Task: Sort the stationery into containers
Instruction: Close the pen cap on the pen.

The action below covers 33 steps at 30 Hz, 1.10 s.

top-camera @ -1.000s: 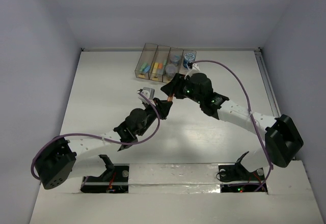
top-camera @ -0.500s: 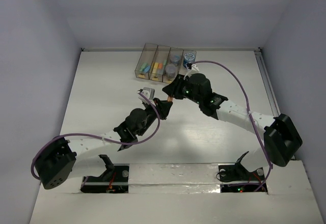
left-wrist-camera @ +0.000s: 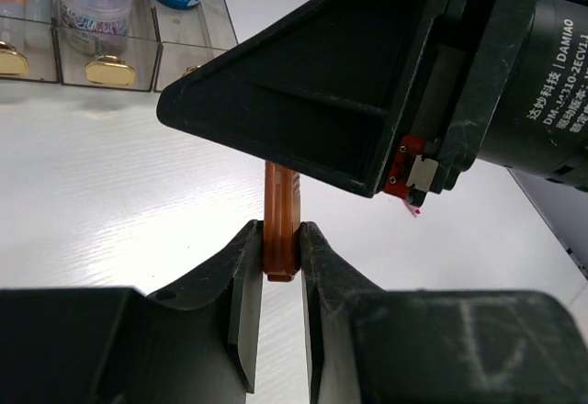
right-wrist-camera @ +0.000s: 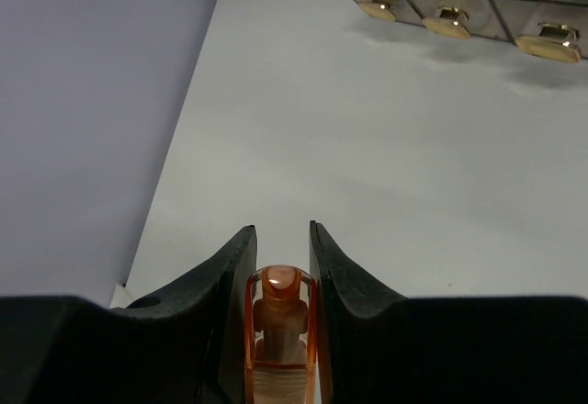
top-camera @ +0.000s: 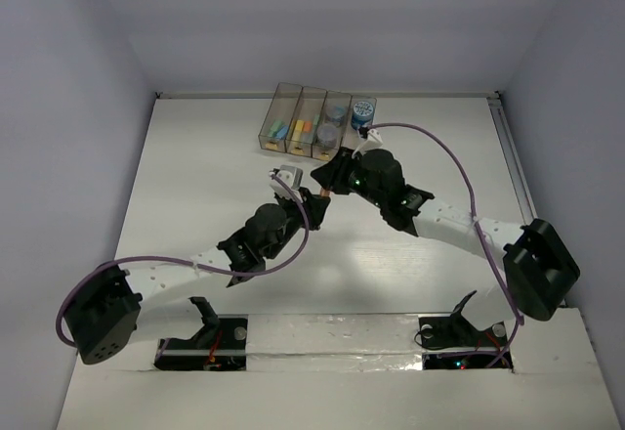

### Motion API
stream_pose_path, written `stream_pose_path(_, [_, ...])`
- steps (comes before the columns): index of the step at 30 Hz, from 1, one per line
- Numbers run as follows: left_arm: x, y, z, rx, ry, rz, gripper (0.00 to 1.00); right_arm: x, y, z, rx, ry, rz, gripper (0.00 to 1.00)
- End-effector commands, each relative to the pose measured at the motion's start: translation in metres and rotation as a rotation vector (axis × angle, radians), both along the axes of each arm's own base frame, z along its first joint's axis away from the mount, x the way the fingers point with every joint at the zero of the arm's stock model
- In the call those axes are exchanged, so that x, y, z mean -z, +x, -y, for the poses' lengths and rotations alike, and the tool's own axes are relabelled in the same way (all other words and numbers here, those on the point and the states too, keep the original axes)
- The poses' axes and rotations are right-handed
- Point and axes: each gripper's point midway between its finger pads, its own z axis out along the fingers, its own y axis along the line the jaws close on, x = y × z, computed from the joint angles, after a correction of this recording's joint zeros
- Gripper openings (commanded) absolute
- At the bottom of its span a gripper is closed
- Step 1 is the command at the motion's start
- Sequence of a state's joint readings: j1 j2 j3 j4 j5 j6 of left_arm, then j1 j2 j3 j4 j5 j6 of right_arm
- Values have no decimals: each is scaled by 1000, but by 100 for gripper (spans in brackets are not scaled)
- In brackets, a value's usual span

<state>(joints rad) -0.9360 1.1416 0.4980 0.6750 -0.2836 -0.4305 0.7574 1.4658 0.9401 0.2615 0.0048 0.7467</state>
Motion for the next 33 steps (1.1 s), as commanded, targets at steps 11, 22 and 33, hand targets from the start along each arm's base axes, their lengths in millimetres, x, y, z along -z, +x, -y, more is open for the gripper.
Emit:
stream_pose_path(11, [-131,18,-18,-126,-220,224,0,28,-49,-21,-85,-92,-4,9])
stream_pose_path(22, [-162,25,-44,-161,-266,281,0,57,-73,-26,-103,-104,-77,6])
stream_pose_path(33, [-88,0,-26,8,-203,140,22,-22,14,-24,50,-40,77,6])
